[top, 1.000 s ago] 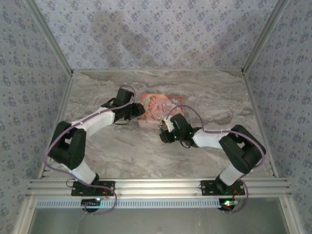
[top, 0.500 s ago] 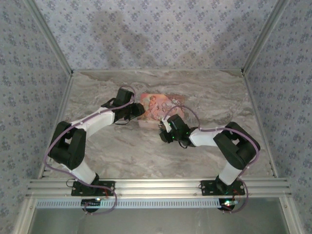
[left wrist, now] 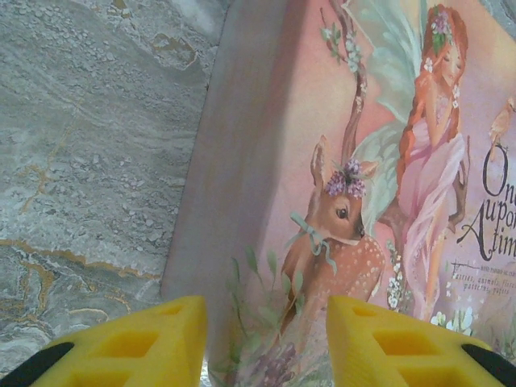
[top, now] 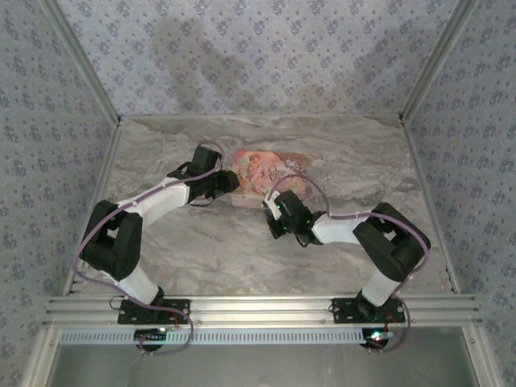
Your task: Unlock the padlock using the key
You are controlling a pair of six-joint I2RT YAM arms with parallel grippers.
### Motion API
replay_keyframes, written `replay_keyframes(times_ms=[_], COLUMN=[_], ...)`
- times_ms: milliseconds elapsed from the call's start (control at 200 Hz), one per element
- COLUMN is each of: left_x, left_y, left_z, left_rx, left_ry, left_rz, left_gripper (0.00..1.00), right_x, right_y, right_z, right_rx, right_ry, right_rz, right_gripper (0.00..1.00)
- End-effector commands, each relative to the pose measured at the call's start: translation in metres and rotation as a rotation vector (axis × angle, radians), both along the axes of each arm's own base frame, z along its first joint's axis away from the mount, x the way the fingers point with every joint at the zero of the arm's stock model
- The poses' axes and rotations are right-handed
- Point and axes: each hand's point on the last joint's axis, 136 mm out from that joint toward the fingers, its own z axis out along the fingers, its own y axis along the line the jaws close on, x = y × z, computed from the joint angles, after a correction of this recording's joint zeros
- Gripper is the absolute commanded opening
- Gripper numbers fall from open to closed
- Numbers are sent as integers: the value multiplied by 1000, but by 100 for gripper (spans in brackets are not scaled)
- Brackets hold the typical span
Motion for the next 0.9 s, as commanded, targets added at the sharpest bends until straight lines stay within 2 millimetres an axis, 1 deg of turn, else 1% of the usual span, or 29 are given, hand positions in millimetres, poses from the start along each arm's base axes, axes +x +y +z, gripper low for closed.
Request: replay_keyframes(times_ms=[0,180,465,690,894], left_x=[6,7,6,6,5], left_y=[0,-1,-3,-4,-7], left_z=[3,1,-1,-2,-4], left_rx=[2,1,-12,-21,-37], left_ry=[-2,2,9,15,22], left_rz=[-9,-12,-20,-21,-25], left_gripper=[43,43,43,43,43], right_x=[-8,-5,-1,2,5], right_y=[-4,-7,-9,5,16], right_z=[9,18,17,25,26], right_rx=[-94,-157,-273,-293,-332], right_ry=[-68,-126,-181,-229,-257], right_rz=[65,92,151,222,280], right_gripper=[0,0,0,0,0])
